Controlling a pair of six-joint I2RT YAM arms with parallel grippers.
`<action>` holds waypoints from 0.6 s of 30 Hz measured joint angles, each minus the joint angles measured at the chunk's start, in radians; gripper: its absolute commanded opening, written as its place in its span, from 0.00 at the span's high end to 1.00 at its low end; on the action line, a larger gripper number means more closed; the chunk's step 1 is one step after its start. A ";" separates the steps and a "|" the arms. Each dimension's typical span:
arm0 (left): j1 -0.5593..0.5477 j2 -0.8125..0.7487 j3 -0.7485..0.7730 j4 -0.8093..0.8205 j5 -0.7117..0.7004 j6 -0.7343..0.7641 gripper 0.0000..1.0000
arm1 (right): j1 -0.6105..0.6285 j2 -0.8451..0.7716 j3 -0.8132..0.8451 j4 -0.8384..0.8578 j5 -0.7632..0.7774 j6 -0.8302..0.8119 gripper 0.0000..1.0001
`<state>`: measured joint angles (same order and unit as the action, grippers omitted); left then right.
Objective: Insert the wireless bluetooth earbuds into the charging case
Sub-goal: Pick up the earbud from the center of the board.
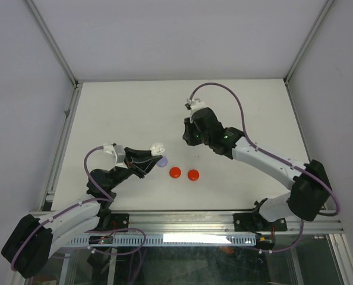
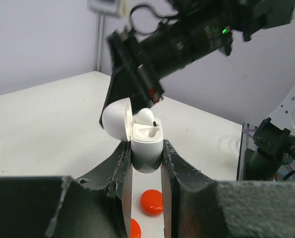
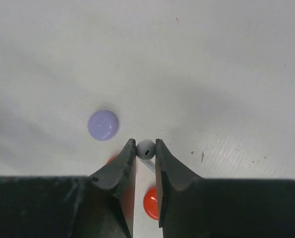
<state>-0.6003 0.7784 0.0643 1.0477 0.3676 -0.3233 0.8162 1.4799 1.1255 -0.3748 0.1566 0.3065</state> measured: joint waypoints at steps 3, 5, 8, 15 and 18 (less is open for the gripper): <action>0.000 0.019 0.000 0.019 0.001 0.007 1.00 | 0.000 -0.123 -0.024 0.061 -0.029 -0.010 0.87; 0.000 0.035 0.000 0.034 0.005 0.016 1.00 | 0.000 -0.200 -0.048 0.105 -0.056 -0.013 0.87; 0.000 0.058 0.004 0.057 0.010 0.029 1.00 | 0.002 -0.291 -0.085 0.177 -0.098 -0.013 0.87; 0.000 0.112 0.029 0.127 0.042 0.079 1.00 | 0.021 -0.423 -0.182 0.367 -0.205 0.004 0.87; 0.000 0.132 0.051 0.154 0.070 0.105 1.00 | 0.036 -0.452 -0.214 0.447 -0.251 0.018 0.87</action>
<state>-0.6003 0.9104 0.1158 1.2015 0.4377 -0.2180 0.8520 1.0279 0.9115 0.0719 -0.0948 0.3248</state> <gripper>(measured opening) 0.227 0.196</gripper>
